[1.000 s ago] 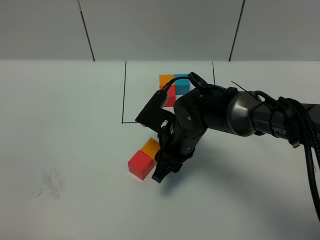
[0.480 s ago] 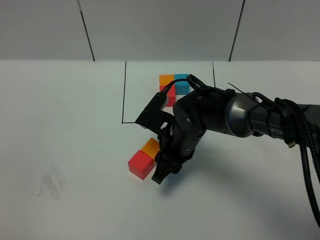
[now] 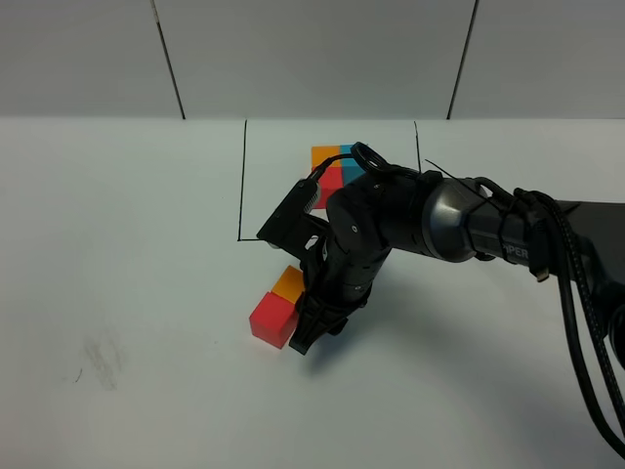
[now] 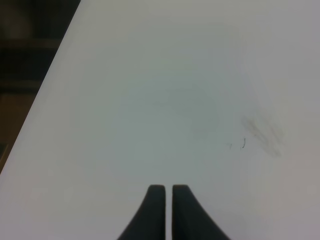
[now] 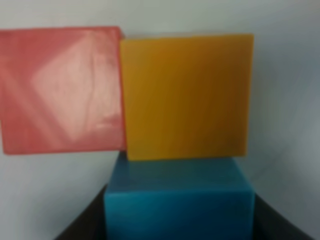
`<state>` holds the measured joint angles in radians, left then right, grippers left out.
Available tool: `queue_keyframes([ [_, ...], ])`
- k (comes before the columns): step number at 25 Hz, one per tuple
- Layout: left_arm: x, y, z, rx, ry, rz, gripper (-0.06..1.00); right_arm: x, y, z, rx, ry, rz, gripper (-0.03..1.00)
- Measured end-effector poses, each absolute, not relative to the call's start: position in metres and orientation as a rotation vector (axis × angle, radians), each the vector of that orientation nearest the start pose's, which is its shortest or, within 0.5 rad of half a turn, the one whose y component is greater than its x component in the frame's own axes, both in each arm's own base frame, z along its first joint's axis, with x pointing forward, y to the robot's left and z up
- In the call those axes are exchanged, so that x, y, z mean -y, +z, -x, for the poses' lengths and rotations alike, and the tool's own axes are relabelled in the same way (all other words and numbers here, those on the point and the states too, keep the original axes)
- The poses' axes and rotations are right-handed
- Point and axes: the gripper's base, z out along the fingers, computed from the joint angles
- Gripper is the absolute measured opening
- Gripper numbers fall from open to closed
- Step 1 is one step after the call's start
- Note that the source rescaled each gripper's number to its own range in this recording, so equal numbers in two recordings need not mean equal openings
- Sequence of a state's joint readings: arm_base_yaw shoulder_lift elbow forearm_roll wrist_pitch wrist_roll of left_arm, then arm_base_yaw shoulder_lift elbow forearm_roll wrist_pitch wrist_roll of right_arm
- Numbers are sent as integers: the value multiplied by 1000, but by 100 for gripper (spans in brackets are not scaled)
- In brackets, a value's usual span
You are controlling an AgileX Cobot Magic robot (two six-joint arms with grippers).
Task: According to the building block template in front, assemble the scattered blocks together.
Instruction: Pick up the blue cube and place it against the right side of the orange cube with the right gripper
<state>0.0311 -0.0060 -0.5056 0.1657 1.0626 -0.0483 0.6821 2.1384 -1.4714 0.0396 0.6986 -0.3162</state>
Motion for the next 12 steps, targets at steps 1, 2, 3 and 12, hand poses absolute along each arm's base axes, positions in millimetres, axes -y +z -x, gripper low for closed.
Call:
queue_keyframes([
  [1, -13, 280, 8, -2027, 187, 89, 0, -275, 135, -335, -2522, 118, 1338, 51],
  [2, -13, 280, 8, -2027, 187, 89, 0, -275, 135, -335, -2520, 118, 1340, 51],
  [3, -13, 280, 8, -2027, 187, 89, 0, -275, 135, -335, -2518, 118, 1344, 51],
  [12, -13, 280, 8, -2027, 187, 89, 0, -275, 135, -335, -2500, 111, 1377, 51],
])
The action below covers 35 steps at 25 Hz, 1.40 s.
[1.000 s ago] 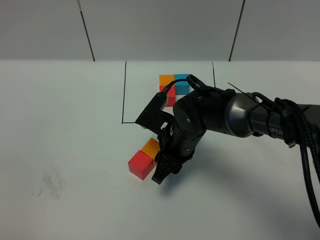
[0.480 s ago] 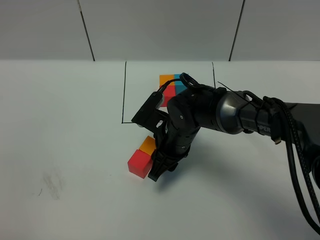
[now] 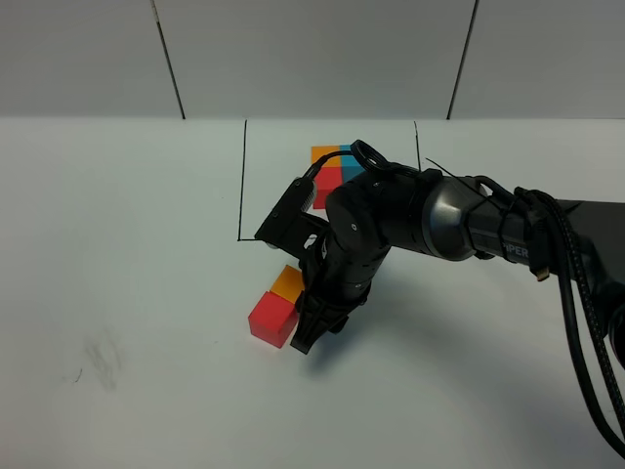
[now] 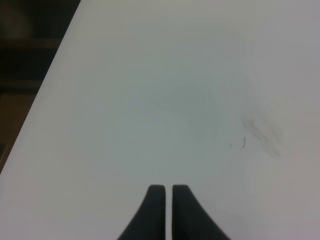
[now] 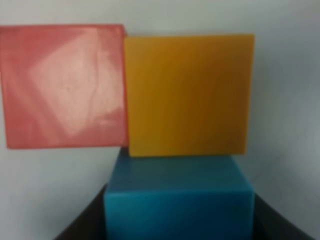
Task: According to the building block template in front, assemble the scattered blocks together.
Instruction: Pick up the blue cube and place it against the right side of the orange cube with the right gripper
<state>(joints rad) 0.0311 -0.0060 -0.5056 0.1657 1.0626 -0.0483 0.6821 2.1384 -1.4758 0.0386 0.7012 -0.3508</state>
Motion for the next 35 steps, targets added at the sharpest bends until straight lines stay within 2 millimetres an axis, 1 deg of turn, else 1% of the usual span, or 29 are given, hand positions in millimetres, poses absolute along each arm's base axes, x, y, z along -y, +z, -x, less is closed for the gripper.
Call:
queue_keyframes([
  [5, -13, 280, 8, -2027, 187, 89, 0, -275, 133, -335, -2499, 109, 1385, 51],
  [11, -13, 280, 8, -2027, 187, 89, 0, -274, 122, -336, -2523, 103, 1394, 51],
  [17, -13, 280, 8, -2027, 187, 89, 0, -277, 128, -344, -2506, 105, 1383, 51],
  [22, -13, 280, 8, -2027, 187, 89, 0, -277, 116, -345, -2527, 91, 1420, 51],
  [28, -13, 280, 8, -2027, 187, 89, 0, -277, 114, -347, -2508, 86, 1456, 51],
  [35, -13, 280, 8, -2027, 187, 89, 0, -271, 114, -352, -2502, 87, 1459, 51],
])
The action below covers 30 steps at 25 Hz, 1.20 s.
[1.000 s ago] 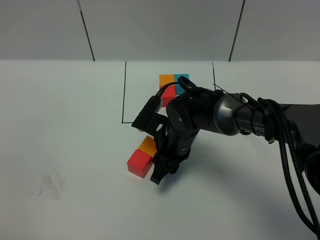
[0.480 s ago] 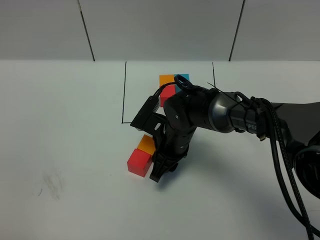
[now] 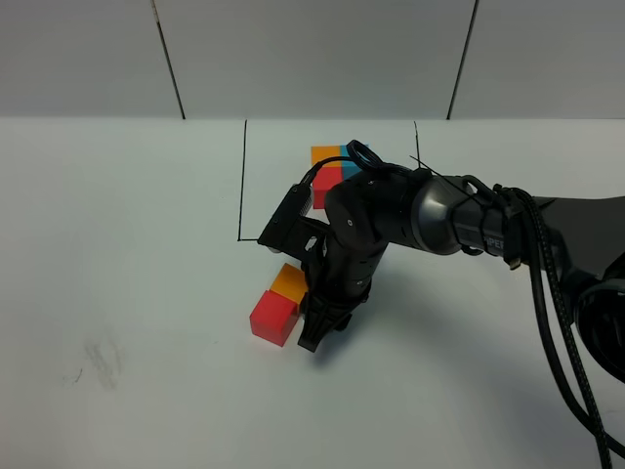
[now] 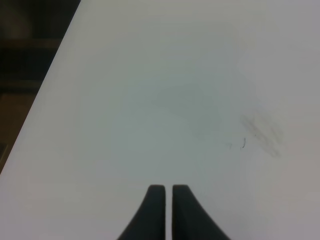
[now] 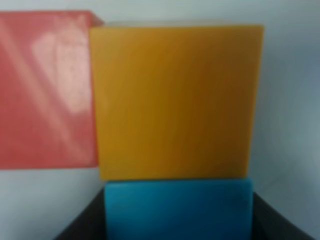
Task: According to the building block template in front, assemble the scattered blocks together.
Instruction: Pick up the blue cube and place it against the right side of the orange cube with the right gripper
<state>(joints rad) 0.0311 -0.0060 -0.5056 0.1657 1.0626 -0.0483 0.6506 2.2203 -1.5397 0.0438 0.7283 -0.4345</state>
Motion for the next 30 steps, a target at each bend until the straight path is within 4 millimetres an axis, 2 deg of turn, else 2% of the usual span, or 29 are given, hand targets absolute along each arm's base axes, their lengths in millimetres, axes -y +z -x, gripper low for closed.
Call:
queue_keyframes([
  [24, -13, 280, 8, -2027, 187, 89, 0, -271, 115, -353, -2500, 77, 1440, 52],
  [26, -13, 280, 8, -2027, 187, 89, 0, -270, 114, -354, -2493, 72, 1440, 58],
  [30, -13, 280, 8, -2027, 187, 89, 0, -269, 115, -358, -2487, 69, 1417, 82],
])
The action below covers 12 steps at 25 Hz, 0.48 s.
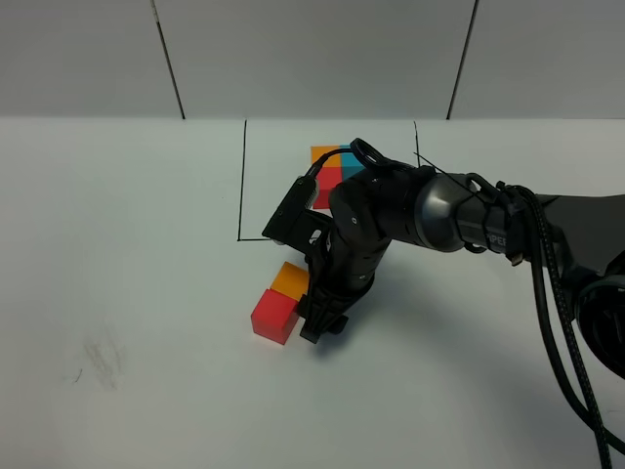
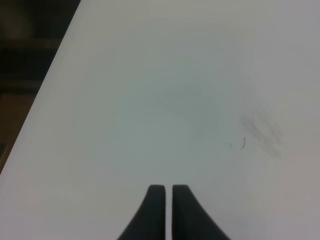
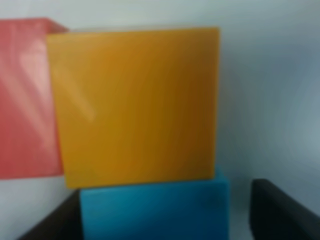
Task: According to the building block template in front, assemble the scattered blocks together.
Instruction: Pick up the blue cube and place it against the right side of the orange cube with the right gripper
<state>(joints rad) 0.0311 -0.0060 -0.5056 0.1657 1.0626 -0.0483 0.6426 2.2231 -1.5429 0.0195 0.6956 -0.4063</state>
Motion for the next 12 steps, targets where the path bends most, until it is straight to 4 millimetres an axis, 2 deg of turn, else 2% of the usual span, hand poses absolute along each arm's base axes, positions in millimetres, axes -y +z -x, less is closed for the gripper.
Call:
queue_keyframes([
  [2, -13, 280, 8, -2027, 187, 89, 0, -269, 115, -358, -2494, 66, 1403, 91],
  [5, -13, 280, 8, -2027, 187, 89, 0, -268, 115, -359, -2507, 61, 1382, 98],
  [12, -13, 280, 8, -2027, 187, 89, 0, -266, 115, -359, -2536, 33, 1357, 100],
])
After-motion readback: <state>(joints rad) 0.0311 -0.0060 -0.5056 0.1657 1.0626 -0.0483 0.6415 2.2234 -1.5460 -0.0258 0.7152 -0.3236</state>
